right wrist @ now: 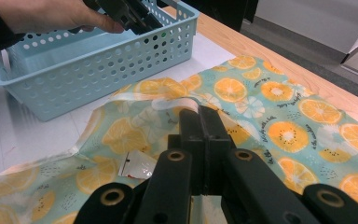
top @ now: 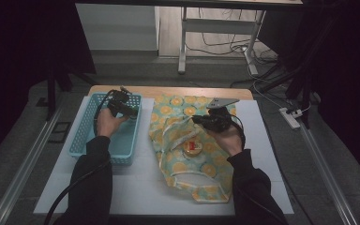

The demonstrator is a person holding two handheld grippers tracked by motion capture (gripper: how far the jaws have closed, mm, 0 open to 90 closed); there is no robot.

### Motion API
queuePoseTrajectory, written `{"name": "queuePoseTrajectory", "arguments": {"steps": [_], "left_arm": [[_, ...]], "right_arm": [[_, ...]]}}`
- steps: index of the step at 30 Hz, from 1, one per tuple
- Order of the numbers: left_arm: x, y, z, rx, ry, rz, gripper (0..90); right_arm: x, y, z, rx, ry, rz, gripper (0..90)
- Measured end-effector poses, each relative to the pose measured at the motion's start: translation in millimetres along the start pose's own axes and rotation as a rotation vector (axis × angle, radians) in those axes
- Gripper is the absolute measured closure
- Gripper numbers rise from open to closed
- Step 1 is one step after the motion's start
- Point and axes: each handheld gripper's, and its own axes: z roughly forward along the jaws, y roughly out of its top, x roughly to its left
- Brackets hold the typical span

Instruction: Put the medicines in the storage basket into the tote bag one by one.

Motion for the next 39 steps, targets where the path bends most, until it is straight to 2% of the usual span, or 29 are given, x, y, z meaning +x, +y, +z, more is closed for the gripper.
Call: {"name": "queuePoseTrajectory", "arguments": {"steps": [4,13,19,24,28,39], "left_arm": [[0.6,0.2,-5.6,-0.004,-0.002,-0.015,52.2],[-0.9,-0.2,-26.9,-0.034,-0.004,0.002,52.2],[-2.9,-2.8,-46.9,-0.046,0.002,0.017,52.3],[-4.7,-5.6,-64.3,-0.074,-0.018,0.025,52.3],[-10.4,-7.6,-73.7,-0.090,-0.039,0.044,52.3],[-39.7,-15.2,-89.0,-0.112,-0.088,0.112,52.3]], "right_arm": [[-0.2,0.0,-0.4,-0.004,-0.001,0.000,90.0],[-0.3,1.0,-2.4,-0.010,-0.003,0.000,90.0],[-0.2,0.5,-1.4,-0.009,-0.004,0.000,90.0],[0.0,0.2,-0.1,-0.006,-0.004,0.003,90.0],[1.1,0.5,0.7,-0.005,-0.003,0.003,90.0],[1.3,0.0,1.1,-0.007,-0.008,0.001,90.0]]}}
